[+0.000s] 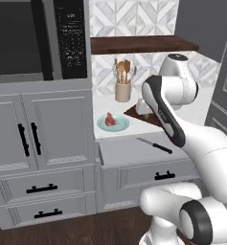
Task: Pick up the knife from the drawer and place it on the cutting board. Then place the meat from the plate to the cutting board.
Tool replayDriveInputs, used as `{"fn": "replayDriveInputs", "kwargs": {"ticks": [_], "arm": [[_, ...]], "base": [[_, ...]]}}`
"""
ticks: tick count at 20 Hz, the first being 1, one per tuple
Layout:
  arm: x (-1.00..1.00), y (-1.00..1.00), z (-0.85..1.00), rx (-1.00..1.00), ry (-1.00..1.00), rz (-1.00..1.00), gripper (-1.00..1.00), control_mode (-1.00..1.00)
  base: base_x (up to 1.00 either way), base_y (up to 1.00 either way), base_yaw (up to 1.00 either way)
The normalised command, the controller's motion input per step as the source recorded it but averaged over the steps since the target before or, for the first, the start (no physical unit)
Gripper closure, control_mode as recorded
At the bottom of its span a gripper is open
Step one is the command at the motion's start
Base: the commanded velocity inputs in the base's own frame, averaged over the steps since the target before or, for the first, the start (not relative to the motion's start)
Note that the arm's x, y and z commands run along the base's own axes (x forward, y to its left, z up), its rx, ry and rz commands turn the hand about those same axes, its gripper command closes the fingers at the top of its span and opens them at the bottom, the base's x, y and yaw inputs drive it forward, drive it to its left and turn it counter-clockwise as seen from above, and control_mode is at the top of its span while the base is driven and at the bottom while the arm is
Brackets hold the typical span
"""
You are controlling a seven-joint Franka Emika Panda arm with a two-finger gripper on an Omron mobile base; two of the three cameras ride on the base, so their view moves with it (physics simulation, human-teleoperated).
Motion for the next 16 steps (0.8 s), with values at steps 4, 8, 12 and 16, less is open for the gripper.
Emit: {"fn": "replayDriveInputs", "kwargs": {"ticks": [4,8,12,16], "arm": [[0.0,0.0,0.0,0.0,0.0,0.0,-1.0,1.0],[0.0,0.0,0.0,0.0,0.0,0.0,-1.0,1.0],[0.0,0.0,0.0,0.0,0.0,0.0,-1.0,1.0],[0.0,0.0,0.0,0.0,0.0,0.0,-1.0,1.0]], "base": [[0.06,-0.25,0.0],[0.26,-0.26,0.0],[0.3,-0.54,0.0],[0.25,-0.57,0.0]]}}
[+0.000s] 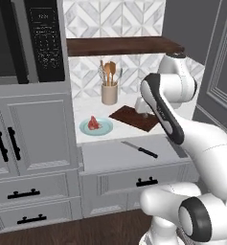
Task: Pick up the knife from the drawer and place it on the cutting board. Then place the meat from the plate to the cutting board.
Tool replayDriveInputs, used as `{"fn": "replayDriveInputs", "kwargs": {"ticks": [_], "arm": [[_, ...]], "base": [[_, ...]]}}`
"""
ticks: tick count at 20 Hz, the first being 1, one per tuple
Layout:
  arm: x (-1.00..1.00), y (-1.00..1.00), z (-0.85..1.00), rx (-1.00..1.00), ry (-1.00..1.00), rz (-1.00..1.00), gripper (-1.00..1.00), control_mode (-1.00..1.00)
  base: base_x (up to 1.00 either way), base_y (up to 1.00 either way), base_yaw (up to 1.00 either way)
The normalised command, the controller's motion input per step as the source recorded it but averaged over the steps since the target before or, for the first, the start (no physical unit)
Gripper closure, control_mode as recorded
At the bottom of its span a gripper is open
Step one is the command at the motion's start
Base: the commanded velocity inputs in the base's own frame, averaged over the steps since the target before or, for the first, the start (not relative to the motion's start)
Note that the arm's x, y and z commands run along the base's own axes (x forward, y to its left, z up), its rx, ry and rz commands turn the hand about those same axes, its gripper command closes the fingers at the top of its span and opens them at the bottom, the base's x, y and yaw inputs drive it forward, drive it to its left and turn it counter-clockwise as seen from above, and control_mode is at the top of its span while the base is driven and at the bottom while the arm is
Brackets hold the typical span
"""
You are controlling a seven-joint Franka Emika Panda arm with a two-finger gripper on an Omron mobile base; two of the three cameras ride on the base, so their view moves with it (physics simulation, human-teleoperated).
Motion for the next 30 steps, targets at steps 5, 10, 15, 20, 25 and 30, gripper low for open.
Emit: {"fn": "replayDriveInputs", "kwargs": {"ticks": [5,10,15,20,25,30], "arm": [[0.0,0.0,0.0,0.0,0.0,0.0,-1.0,1.0],[0.0,0.0,0.0,0.0,0.0,0.0,-1.0,1.0],[0.0,0.0,0.0,0.0,0.0,0.0,-1.0,1.0],[0.0,0.0,0.0,0.0,0.0,0.0,-1.0,1.0],[-0.25,0.07,-0.75,-0.08,0.02,0.0,-1.0,-1.0],[-0.08,0.08,-1.0,-0.02,0.21,0.0,-1.0,-1.0]], "base": [[0.38,-0.24,0.0],[0.03,-0.24,0.0],[0.01,-0.04,0.0],[0.0,0.0,0.0],[0.0,0.0,0.0],[0.0,0.0,0.0]]}}
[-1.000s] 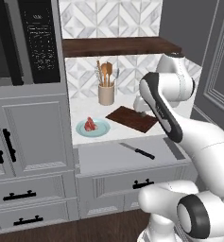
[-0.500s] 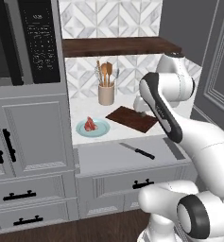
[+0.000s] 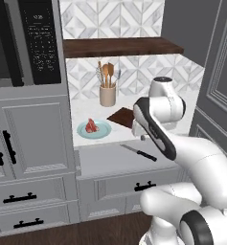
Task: Pick up the knife from the drawer and place it on the cutting board. Then place the meat from the plate to the cutting board.
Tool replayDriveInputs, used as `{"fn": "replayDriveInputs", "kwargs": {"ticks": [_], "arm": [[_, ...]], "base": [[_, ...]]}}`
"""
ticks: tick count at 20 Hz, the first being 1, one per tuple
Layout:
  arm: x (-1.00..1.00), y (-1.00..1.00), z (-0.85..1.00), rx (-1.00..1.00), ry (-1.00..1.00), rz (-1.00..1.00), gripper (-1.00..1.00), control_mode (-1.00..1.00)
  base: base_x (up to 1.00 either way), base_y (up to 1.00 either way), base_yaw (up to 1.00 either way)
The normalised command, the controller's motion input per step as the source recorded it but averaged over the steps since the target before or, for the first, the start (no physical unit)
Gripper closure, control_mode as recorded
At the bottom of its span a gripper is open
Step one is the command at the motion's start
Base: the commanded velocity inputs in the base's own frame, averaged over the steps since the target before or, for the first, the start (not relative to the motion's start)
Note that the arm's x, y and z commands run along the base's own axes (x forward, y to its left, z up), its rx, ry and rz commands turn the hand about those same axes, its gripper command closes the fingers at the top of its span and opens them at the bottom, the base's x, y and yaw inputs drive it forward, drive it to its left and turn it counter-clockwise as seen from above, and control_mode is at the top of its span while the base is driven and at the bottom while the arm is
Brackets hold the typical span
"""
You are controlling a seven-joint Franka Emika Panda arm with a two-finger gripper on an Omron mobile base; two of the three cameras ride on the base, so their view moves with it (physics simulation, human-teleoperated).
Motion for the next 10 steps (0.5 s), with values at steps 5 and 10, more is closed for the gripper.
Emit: {"fn": "replayDriveInputs", "kwargs": {"ticks": [5,10], "arm": [[-0.02,-0.15,-0.59,0.04,0.09,0.0,-1.0,-1.0],[0.0,-0.31,-0.53,0.0,0.03,0.0,-1.0,-1.0]], "base": [[0.0,0.0,0.0],[0.0,0.0,0.0]]}}
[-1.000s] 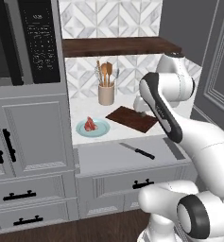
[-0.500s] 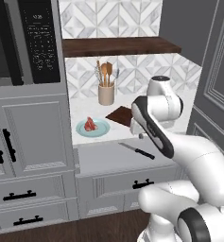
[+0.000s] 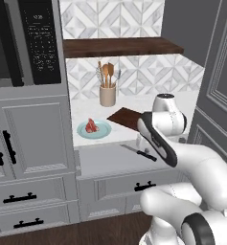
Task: Pick up the knife from the drawer and place it on the cutting board. Then place the meat from the plate to the cutting board.
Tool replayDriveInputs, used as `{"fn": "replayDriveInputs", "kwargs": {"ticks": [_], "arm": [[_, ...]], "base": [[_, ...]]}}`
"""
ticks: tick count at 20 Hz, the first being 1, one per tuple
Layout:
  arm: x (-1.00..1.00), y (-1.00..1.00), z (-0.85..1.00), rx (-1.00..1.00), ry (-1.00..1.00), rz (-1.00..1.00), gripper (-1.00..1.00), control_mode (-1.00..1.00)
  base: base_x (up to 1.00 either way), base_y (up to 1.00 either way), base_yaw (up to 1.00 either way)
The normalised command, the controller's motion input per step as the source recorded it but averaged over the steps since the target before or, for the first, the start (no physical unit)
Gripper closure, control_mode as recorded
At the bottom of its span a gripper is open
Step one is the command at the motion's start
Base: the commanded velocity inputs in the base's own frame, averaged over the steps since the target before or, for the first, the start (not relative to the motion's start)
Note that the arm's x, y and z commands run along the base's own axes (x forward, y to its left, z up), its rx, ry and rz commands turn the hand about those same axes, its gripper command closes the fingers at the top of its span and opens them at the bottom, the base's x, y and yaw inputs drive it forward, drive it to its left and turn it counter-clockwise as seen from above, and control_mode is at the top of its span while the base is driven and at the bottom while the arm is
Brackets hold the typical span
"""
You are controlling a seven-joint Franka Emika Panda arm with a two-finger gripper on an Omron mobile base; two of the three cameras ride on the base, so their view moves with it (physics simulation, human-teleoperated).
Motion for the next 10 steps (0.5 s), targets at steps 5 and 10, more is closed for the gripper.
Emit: {"fn": "replayDriveInputs", "kwargs": {"ticks": [5,10], "arm": [[0.09,-0.32,-0.47,0.02,0.01,-0.01,-1.0,-1.0],[0.55,-0.3,-0.46,0.03,0.0,-0.01,-1.0,-1.0]], "base": [[0.0,0.0,0.0],[0.0,0.0,0.0]]}}
